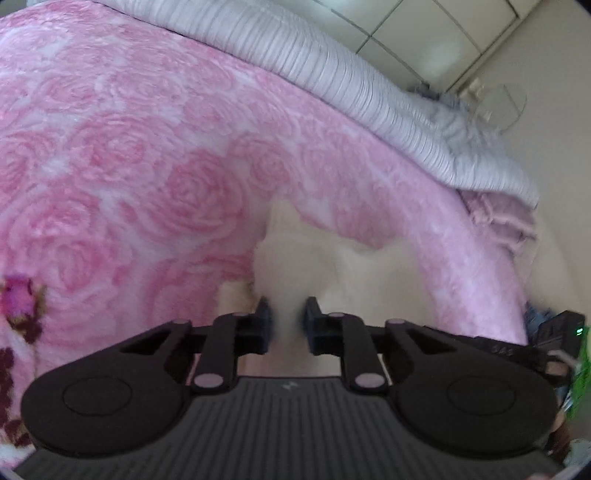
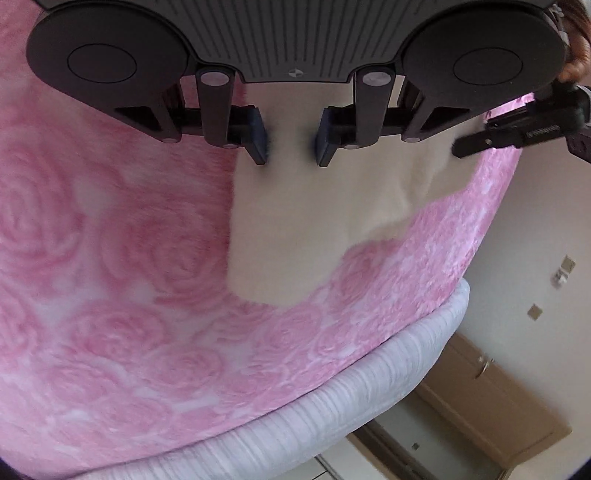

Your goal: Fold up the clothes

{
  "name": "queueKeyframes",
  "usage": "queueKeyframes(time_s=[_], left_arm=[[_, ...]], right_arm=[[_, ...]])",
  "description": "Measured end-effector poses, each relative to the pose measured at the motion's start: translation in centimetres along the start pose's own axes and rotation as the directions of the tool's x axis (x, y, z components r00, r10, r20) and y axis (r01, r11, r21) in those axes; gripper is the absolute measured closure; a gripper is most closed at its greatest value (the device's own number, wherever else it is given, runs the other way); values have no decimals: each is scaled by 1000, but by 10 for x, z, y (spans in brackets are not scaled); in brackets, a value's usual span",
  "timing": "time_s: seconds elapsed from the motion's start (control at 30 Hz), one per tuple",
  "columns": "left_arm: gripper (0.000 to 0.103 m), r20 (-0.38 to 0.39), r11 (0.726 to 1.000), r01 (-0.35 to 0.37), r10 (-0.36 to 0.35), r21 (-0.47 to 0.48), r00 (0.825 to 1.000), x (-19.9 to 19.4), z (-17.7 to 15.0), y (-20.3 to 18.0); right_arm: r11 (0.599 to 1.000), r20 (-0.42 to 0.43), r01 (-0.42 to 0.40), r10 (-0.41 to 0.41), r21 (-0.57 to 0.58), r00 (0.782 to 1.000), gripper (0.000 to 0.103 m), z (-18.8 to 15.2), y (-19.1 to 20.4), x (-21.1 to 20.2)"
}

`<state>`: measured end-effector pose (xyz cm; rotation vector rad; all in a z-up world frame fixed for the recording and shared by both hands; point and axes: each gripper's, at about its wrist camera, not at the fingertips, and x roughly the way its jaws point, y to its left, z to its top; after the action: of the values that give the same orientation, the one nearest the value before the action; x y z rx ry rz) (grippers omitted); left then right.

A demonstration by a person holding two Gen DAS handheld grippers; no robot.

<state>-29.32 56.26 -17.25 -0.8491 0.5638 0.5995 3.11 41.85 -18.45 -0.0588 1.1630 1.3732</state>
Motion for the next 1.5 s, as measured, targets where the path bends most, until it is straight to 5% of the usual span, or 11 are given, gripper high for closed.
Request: queueKeyframes(time_s=[0.2, 0.4, 0.53, 0.67, 0.97, 1.13, 1.3, 1.43, 1.5], left_arm=[[80, -8, 999, -32, 32, -15, 999, 12, -10, 17], [67, -6, 999, -44, 44, -24, 999, -8, -10, 13], [54, -18, 990, 11, -13, -141, 1000, -37, -21, 28], [47, -32, 951, 95, -109, -296, 994, -46, -36, 48], [46, -40, 885, 148, -184, -441, 982, -21, -53, 63], [43, -61, 882, 184, -233, -434, 971, 10, -47, 66], [50, -95, 871, 248, -315, -424, 945, 32, -35, 74], [61, -122, 860, 293, -373, -418, 920, 51, -28, 79], [64, -117, 851, 303, -386, -430, 915, 52, -28, 81]], right_arm=[[989, 10, 91, -90, -115, 996, 69, -8, 25, 19], [997, 34, 76, -76, -13, 997, 61, -11, 13, -11], [994, 97, -2, -9, 111, 995, 40, -24, -4, -51], [975, 98, -74, 55, 211, 994, 36, -45, -18, -71], [942, 86, -125, 102, 313, 991, 34, -61, -27, -64], [934, 67, -118, 101, 337, 993, 28, -59, -32, -40], [906, 93, -213, 193, 364, 977, 27, -51, -40, -7], [953, 50, -161, 153, 256, 987, 43, -36, -21, 20], [944, 33, -152, 149, 292, 988, 53, -33, -24, 22]])
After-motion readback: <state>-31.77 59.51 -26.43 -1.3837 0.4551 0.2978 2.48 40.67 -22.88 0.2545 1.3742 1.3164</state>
